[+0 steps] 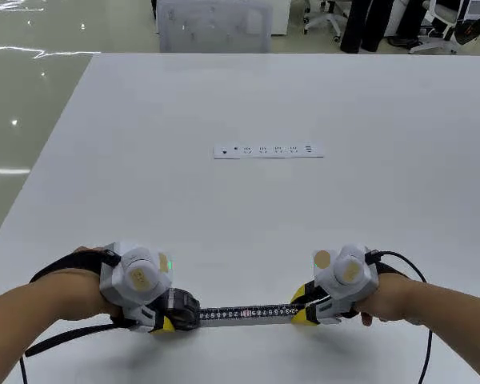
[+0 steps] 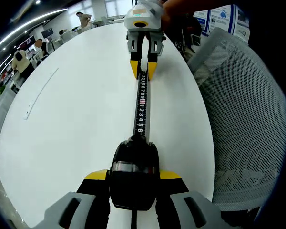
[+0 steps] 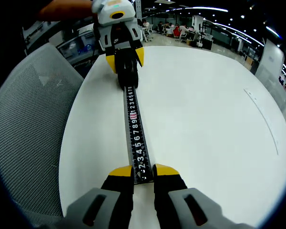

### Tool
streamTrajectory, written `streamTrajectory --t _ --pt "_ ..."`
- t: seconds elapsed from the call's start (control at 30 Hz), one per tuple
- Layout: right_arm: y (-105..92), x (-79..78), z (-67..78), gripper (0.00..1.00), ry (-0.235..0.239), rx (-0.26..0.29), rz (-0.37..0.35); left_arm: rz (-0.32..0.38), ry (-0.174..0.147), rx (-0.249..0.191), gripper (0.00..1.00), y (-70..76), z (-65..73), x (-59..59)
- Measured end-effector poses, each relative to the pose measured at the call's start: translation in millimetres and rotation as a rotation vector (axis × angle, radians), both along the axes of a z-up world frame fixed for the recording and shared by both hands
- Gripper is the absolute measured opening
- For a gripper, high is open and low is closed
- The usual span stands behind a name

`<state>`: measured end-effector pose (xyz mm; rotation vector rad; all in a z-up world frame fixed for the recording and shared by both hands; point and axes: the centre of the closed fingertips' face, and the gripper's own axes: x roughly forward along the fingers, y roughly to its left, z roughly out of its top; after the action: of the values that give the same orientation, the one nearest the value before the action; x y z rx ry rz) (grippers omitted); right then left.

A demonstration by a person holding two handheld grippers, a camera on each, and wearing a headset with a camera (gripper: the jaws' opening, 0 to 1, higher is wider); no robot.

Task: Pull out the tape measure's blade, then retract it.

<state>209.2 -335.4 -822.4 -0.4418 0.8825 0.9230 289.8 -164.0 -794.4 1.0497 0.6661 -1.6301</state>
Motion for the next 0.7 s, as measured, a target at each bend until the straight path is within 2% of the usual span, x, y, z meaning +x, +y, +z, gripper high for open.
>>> streamTrajectory --t 0.4,0.7 --pt "-5.6 -3.4 1.5 0.14 0.001 0.0 0.0 -0.008 -0.001 0.005 0.33 -0.5 0.4 -0.1" --pt "-18.8 -9.2 2.3 0.14 0.005 -0.007 -0.006 -0.003 0.004 0.006 0.33 -1.8 1.0 -0.5"
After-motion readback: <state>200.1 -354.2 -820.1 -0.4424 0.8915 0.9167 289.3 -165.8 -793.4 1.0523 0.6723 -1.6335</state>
